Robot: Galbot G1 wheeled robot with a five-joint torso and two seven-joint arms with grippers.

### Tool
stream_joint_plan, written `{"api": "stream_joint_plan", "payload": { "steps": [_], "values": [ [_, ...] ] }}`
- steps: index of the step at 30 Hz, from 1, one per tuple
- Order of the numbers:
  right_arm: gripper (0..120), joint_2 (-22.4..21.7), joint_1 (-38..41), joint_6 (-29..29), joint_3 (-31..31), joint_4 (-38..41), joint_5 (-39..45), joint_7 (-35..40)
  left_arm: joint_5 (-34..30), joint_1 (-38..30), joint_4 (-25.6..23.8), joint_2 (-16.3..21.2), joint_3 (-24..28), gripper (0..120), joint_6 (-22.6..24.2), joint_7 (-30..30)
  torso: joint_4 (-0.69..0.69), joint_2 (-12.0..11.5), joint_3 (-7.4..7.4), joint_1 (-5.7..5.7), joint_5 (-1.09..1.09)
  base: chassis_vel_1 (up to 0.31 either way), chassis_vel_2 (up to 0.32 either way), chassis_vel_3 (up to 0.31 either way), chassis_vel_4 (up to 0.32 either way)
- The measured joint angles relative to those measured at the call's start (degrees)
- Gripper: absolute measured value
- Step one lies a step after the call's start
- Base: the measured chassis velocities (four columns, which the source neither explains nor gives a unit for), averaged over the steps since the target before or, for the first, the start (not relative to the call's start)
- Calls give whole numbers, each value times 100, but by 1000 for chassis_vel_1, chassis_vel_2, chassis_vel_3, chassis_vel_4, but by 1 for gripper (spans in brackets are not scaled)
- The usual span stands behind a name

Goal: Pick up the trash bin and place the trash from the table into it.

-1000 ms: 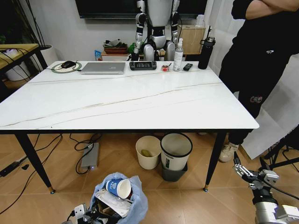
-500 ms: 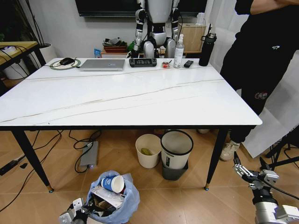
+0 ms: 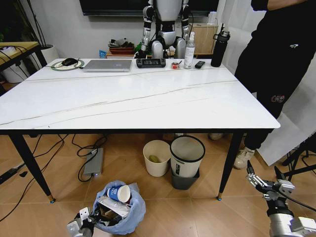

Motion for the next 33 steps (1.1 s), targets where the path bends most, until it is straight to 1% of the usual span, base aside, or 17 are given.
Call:
{"api": "stream_joint_plan", "payload": {
  "steps": [3,7,14,33],
  "values": [
    [100,0,0,0,0,0,0,0,21,-108,274,-20,-13,0,-205,59,-1,-3,-4,0,0,0,0,0,0],
    [100,0,0,0,0,0,0,0,29,-210,541,-40,-23,0,-304,102,0,3,-1,3,-1,0,0,0,0],
    [100,0,0,0,0,0,0,0,24,-276,671,-55,-24,0,-373,112,-1,23,10,11,0,0,0,0,0],
    [100,0,0,0,0,0,0,0,-12,-322,752,-21,-11,0,-435,114,0,52,29,23,-1,0,0,0,0]
  ]
}}
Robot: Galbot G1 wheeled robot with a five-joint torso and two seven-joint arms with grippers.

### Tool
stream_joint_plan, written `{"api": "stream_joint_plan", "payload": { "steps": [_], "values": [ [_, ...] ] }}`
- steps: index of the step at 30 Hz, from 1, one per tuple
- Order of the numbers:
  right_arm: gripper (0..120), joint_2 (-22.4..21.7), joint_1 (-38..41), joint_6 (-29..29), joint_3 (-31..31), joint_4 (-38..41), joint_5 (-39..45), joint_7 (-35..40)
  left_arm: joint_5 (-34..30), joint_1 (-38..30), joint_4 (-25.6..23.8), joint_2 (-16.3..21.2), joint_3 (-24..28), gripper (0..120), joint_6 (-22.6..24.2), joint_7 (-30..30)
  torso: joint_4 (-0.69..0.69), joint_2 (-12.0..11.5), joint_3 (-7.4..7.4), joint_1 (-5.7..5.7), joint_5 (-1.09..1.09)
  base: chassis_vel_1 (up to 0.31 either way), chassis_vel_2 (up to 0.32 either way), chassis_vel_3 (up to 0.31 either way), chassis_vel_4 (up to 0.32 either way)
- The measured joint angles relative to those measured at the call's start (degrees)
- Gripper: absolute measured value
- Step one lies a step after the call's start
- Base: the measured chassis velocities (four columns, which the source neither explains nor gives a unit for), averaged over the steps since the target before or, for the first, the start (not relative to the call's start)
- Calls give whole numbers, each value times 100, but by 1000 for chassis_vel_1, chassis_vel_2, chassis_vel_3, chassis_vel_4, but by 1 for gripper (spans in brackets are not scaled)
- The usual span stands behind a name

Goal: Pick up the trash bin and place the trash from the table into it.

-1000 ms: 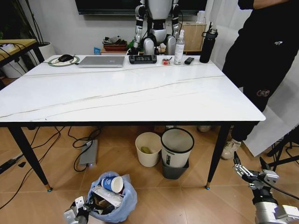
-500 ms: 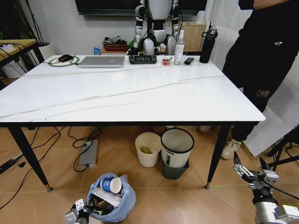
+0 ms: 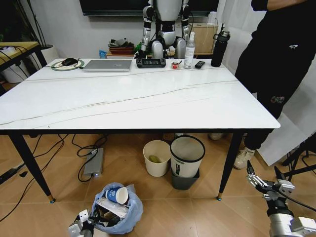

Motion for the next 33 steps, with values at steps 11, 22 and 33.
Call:
{"api": "stream_joint_plan", "payload": {
  "steps": [11,22,33],
  "values": [
    [100,0,0,0,0,0,0,0,-12,8,53,1,-19,31,-55,29,0,8,5,3,0,0,0,0,0],
    [100,0,0,0,0,0,0,0,-60,714,-1112,124,-82,73,-85,38,-1,14,7,5,0,0,0,0,0],
    [100,0,1,0,0,0,0,0,413,2204,-3129,207,-291,106,-688,66,1,16,9,5,-1,0,0,0,0]
  ]
}}
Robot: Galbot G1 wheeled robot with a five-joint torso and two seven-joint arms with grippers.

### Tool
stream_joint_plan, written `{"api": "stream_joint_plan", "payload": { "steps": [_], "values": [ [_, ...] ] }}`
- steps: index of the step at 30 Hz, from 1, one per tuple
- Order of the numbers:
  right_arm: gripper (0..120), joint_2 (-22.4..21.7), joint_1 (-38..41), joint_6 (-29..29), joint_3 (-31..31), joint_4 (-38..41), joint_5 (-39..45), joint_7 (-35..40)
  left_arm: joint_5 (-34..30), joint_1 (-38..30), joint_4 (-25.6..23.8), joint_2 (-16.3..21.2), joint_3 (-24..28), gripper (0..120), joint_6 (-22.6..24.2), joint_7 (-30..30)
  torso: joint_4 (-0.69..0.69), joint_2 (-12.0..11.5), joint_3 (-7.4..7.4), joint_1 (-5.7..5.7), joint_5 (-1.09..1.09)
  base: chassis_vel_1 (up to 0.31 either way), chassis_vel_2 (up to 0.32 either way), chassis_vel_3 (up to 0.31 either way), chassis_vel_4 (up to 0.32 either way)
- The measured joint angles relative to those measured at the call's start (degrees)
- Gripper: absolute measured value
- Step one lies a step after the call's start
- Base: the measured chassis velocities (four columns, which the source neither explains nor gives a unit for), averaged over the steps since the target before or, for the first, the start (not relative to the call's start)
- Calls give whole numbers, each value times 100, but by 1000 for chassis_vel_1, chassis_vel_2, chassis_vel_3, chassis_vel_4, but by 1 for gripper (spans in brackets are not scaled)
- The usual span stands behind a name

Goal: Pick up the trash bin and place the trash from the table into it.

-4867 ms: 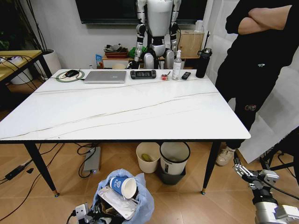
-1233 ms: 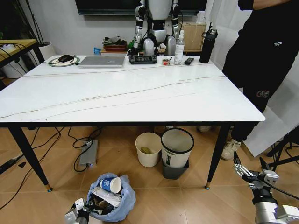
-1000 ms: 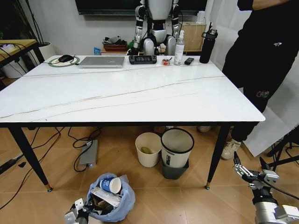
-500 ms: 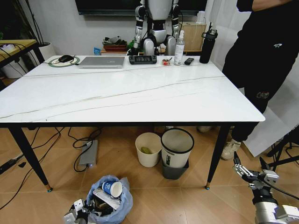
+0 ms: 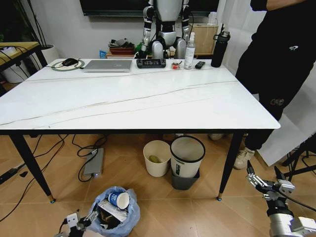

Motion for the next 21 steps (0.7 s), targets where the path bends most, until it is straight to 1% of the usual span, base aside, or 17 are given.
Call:
{"api": "stream_joint_plan", "payload": {
  "steps": [1,2,4,5,6,8,10,13,14,16,21],
  "values": [
    [100,0,0,0,0,1,0,0,89,134,-241,0,-13,107,-89,10,0,1,0,0,2,0,0,0,0],
    [100,0,-2,0,-1,1,0,-1,247,354,-616,-17,-19,110,-234,23,-1,1,0,0,5,0,0,0,0],
    [100,0,-2,0,0,1,0,0,494,677,-1171,-69,16,112,-463,46,-1,2,0,0,1,0,0,0,0],
    [100,0,-1,0,0,1,0,0,624,744,-1284,-99,14,113,-593,58,0,2,0,1,3,0,0,0,0],
    [100,0,-1,0,0,1,0,0,624,744,-1284,-99,14,113,-593,58,0,2,0,1,3,0,0,0,0],
    [100,0,-1,0,0,0,0,0,933,828,-1466,-163,-18,114,-938,72,-1,2,1,1,0,0,0,0,0],
    [100,0,-1,0,-1,0,0,0,1094,868,-1568,-213,-57,115,-1129,74,0,2,1,1,4,0,0,0,0],
    [100,0,-1,0,-1,0,0,0,1111,871,-1574,-220,-61,114,-1150,74,-1,2,1,1,2,0,0,0,0],
    [100,0,-1,0,-1,0,0,0,1119,871,-1574,-224,-62,113,-1160,74,-1,2,1,1,-2,0,0,0,0],
    [100,0,-1,0,-1,0,0,0,1120,865,-1574,-225,-65,111,-1161,74,-1,2,2,2,2,0,0,0,0],
    [100,0,-1,0,0,0,0,0,1119,853,-1561,-226,-65,105,-1161,74,-1,3,2,2,2,0,0,0,0]
  ]
}}
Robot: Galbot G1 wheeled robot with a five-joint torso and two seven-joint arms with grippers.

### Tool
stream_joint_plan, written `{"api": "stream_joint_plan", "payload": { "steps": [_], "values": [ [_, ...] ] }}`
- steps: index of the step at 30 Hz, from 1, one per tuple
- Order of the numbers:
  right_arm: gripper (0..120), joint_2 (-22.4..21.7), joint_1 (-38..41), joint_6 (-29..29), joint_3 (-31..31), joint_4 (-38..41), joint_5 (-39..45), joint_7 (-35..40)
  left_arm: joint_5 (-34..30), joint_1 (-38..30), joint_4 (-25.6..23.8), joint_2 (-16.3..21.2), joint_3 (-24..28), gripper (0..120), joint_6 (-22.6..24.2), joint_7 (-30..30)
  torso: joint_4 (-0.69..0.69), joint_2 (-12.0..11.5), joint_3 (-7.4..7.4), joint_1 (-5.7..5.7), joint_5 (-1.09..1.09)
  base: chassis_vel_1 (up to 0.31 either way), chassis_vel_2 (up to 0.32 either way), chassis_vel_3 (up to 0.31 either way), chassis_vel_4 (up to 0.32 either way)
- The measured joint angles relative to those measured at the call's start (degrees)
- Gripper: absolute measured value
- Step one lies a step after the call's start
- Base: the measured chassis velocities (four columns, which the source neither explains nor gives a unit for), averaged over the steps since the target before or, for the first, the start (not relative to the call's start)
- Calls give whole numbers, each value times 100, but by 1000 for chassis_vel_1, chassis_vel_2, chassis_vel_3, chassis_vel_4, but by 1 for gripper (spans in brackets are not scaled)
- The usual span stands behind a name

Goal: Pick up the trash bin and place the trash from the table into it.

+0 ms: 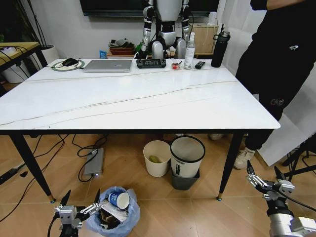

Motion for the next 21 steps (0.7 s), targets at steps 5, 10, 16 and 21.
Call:
{"api": "stream_joint_plan", "payload": {
  "steps": [5,10,16,21],
  "values": [
    [100,0,0,0,0,0,0,0,-9,-12,25,0,0,100,10,0,0,1,0,0,-1,0,0,0,0],
    [100,0,0,0,0,0,0,0,-17,-18,39,0,1,100,20,0,0,1,0,0,-1,0,0,0,0],
    [100,0,0,0,0,0,0,0,-23,-21,45,1,3,100,26,-1,0,1,1,0,-1,0,0,0,0],
    [100,0,0,0,0,0,0,0,-26,-24,51,1,5,100,30,-1,0,1,1,0,-1,0,0,0,0]
  ]
}}
